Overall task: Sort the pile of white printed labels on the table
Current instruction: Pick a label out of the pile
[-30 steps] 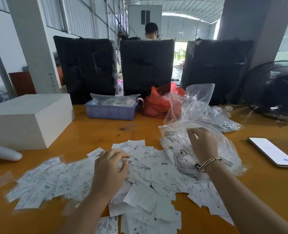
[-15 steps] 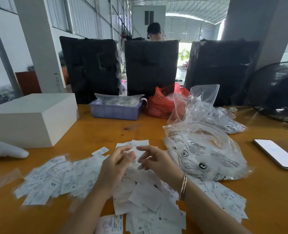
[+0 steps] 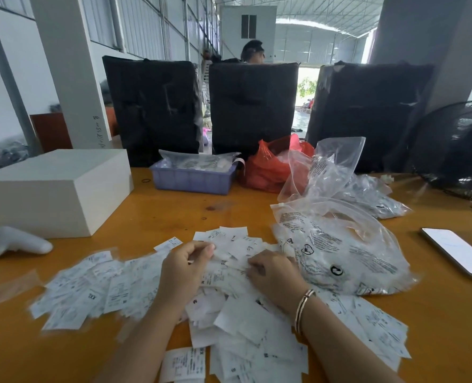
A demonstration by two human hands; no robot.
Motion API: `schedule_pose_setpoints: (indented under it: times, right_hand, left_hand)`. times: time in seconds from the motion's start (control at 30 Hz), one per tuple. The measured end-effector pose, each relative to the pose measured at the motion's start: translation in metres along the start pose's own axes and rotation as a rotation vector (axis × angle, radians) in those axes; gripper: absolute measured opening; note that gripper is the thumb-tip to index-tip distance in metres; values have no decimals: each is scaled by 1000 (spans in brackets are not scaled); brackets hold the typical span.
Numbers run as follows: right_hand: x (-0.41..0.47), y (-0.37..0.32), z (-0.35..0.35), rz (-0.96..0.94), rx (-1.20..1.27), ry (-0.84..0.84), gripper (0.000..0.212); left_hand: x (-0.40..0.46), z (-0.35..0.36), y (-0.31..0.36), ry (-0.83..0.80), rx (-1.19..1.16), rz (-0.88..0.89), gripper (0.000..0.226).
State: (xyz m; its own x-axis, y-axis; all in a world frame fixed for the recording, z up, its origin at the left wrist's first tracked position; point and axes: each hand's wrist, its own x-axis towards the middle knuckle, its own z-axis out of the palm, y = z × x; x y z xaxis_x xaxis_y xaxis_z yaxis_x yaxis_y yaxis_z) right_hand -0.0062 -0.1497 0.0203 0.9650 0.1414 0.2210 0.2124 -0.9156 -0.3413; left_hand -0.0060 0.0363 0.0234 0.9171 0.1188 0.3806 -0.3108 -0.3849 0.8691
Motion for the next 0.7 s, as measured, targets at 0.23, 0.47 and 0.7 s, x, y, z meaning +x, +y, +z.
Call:
schedule_pose_setpoints:
  times: [0.23,0.47,0.7]
  right_hand:
    - [-6,-3,0,83,258,194,39]
    - [-6,-2,-6,378,1517,223,20]
    - [-3,0,-5,412,1763,242,12]
  left_hand:
    - [-1,1,-1,-46,-40,40,13]
    - [-4,5,4,-178,-120,36,11]
    - [-5,6,5,-222,-147,26,10]
